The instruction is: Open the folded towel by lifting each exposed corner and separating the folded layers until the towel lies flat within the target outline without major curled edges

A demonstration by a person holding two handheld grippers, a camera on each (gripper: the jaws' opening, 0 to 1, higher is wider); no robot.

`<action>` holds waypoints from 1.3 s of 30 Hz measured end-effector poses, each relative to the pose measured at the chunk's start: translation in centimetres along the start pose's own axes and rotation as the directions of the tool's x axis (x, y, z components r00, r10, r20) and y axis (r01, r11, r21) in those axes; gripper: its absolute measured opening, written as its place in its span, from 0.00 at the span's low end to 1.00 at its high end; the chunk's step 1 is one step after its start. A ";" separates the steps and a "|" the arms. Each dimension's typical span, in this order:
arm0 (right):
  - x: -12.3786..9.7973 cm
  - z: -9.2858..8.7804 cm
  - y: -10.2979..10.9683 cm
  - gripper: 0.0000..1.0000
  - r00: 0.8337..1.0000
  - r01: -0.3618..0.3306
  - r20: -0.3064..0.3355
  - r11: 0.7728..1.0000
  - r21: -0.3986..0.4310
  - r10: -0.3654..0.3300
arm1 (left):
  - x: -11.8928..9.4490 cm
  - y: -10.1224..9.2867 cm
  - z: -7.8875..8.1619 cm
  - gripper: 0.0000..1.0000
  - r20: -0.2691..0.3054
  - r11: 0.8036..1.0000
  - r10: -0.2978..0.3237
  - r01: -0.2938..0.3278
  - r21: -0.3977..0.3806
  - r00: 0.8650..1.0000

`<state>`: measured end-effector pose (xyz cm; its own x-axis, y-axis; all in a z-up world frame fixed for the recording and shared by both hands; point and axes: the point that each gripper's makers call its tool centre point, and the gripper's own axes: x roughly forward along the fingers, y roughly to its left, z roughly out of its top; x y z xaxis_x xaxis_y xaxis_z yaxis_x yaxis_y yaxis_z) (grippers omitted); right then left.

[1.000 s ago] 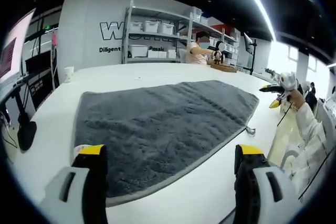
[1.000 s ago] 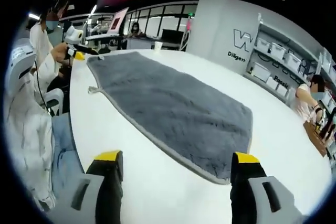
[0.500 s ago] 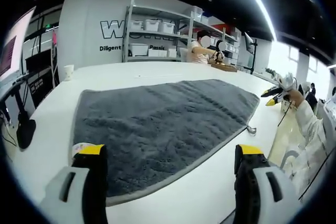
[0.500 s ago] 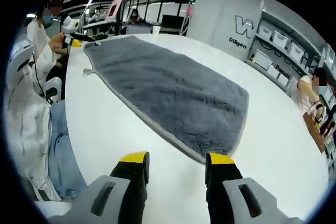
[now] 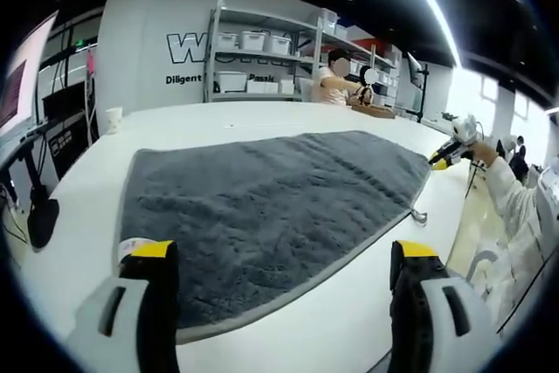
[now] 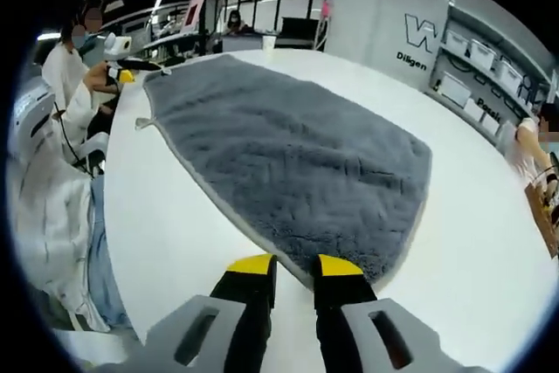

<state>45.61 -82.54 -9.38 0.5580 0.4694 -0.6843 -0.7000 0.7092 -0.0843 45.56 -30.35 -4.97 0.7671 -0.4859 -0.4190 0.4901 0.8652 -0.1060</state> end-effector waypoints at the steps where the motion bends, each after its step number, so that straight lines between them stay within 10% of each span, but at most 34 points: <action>1: 0.0 0.0 0.0 0.09 1.000 -0.001 0.002 1.000 -0.001 0.001 | 0.0 0.1 -0.1 0.99 -0.002 1.000 0.003 -0.003 0.000 1.000; 39: -3.0 -2.5 2.5 0.03 1.000 -0.006 0.029 0.999 0.050 0.005 | 1.0 1.1 -1.6 0.99 -0.038 0.999 0.011 -0.013 -0.047 0.999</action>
<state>41.07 -83.45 -9.36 0.5672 0.4877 -0.6637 -0.6804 0.7315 -0.0439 46.19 -29.64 -6.94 0.7563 -0.4712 -0.4539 0.4604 0.8762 -0.1425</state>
